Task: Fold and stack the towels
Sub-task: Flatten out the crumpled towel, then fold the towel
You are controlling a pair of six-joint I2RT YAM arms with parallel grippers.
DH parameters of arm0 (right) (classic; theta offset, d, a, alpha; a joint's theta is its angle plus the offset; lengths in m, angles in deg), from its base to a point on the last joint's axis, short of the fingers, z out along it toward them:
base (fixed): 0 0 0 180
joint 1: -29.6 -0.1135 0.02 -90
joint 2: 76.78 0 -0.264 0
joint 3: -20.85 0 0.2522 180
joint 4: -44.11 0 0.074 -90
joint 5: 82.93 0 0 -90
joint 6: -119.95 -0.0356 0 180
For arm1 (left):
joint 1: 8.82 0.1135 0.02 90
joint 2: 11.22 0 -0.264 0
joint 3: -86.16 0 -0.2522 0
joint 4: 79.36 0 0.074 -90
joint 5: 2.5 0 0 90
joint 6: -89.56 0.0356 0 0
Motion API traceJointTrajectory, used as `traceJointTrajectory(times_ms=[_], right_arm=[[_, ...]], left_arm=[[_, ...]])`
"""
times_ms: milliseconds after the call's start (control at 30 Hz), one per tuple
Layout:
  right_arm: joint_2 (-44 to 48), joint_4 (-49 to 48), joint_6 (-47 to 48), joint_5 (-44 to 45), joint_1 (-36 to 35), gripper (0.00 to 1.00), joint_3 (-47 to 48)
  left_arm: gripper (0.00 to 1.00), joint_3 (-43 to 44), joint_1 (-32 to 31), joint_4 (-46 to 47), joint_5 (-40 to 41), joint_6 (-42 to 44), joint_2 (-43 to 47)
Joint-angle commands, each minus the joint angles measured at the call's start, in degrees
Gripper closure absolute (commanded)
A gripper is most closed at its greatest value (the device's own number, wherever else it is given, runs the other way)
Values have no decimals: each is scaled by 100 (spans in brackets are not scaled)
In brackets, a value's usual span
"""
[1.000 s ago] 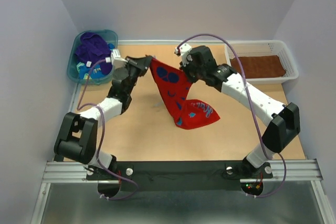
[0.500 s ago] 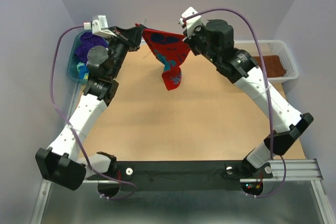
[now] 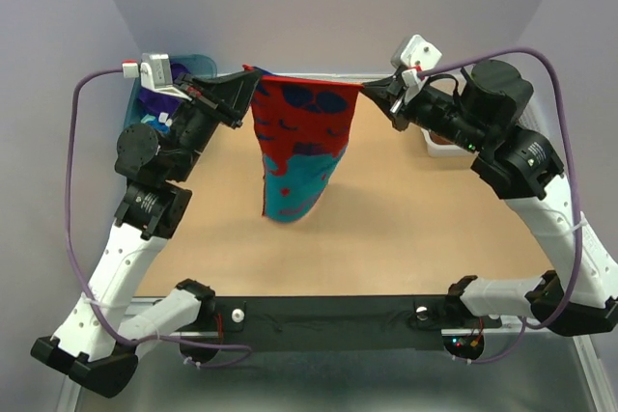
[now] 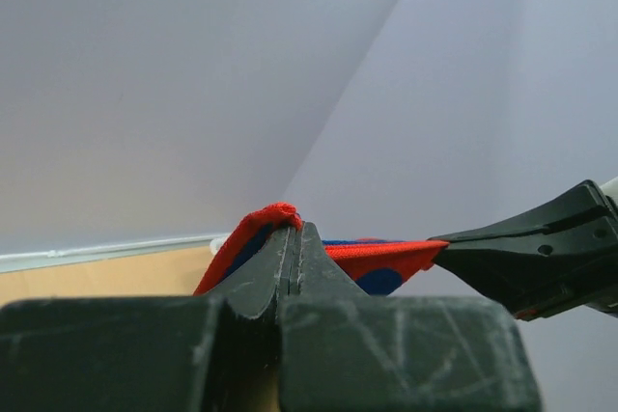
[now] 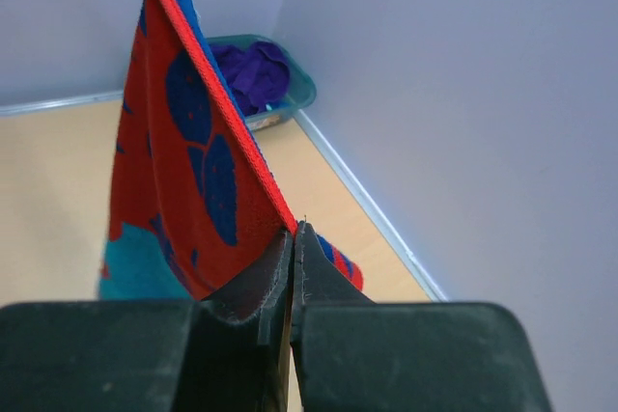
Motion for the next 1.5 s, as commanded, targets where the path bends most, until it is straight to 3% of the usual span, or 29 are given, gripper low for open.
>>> traceJointTrajectory(times_ms=[0, 100, 300, 500, 767, 900, 1033, 1467], right_arm=[[179, 483, -69, 694, 263, 100, 150], [-109, 492, -61, 1193, 255, 100, 298], [-1251, 466, 281, 2443, 386, 99, 677], [-2781, 27, 510, 2083, 1230, 100, 1134], [-4757, -465, 1398, 2285, 1423, 100, 2021], [-5129, -597, 1451, 2268, 1459, 100, 1988], [-5077, -624, 1311, 2137, 1450, 100, 1645], [-3645, -493, 616, 1635, 1205, 99, -956]], left_arm=[[100, 321, 282, -14, 1178, 241, 303], [100, 470, 282, -259, 1336, 311, 163], [100, 646, 510, -551, 1557, 242, -926], [100, 796, 1029, -200, 1460, 136, -2552], [100, 1534, 1328, 442, 767, 145, -4846], [100, 1841, 1381, 583, 318, 109, -5628], [100, 1720, 1425, 565, 229, 83, -5569], [100, -732, 1416, 354, -78, -576, -3961]])
